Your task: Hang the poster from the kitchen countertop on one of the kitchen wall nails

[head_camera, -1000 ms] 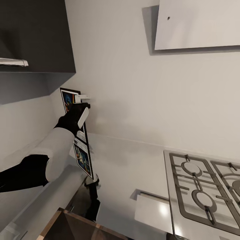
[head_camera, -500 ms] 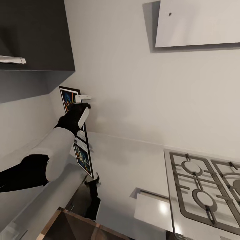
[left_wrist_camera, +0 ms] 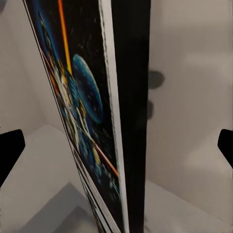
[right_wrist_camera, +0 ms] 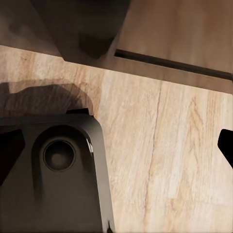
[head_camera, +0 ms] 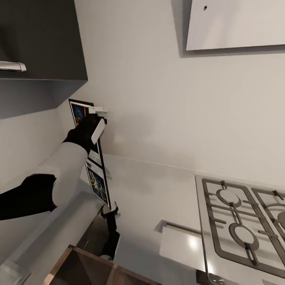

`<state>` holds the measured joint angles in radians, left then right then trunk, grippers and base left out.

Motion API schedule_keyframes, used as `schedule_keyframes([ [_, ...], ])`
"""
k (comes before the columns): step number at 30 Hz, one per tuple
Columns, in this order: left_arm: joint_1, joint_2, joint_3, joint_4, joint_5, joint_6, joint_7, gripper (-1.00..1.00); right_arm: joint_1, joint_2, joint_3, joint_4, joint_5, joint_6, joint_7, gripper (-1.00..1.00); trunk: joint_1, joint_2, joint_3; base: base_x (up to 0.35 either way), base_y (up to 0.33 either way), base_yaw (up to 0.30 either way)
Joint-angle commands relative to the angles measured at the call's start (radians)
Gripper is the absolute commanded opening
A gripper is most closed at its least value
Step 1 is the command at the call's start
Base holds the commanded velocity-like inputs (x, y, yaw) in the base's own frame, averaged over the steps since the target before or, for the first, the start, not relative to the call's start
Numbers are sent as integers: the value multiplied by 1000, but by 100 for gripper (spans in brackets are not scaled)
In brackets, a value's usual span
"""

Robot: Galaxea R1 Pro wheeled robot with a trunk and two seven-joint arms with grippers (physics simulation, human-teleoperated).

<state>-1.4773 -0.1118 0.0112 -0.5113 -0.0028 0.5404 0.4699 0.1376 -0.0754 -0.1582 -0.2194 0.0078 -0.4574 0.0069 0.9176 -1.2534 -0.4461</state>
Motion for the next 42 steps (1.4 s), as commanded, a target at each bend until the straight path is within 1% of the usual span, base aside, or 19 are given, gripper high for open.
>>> schedule_keyframes([
  [1,-8,0,1,6,0,5,3,100,0,0,-3,-2,1,-1,1,100,0,-1,-3,0,0,0],
  [2,-23,0,1,21,0,6,3,100,0,0,-2,-2,1,-1,1,100,0,-1,-4,0,0,0],
  [6,-51,0,1,47,0,7,3,100,0,0,-2,-2,1,-1,1,100,0,-1,-10,0,0,0],
  [10,-68,0,1,57,0,7,3,100,0,0,-1,-2,1,-1,1,100,0,-1,-17,0,0,0],
  [36,-74,3,3,47,-2,2,14,100,0,0,-2,-2,1,-1,1,100,0,-1,-57,0,0,0],
  [42,-74,3,3,44,-2,1,17,100,0,0,-2,-2,1,-1,1,100,0,-1,-62,0,0,0],
])
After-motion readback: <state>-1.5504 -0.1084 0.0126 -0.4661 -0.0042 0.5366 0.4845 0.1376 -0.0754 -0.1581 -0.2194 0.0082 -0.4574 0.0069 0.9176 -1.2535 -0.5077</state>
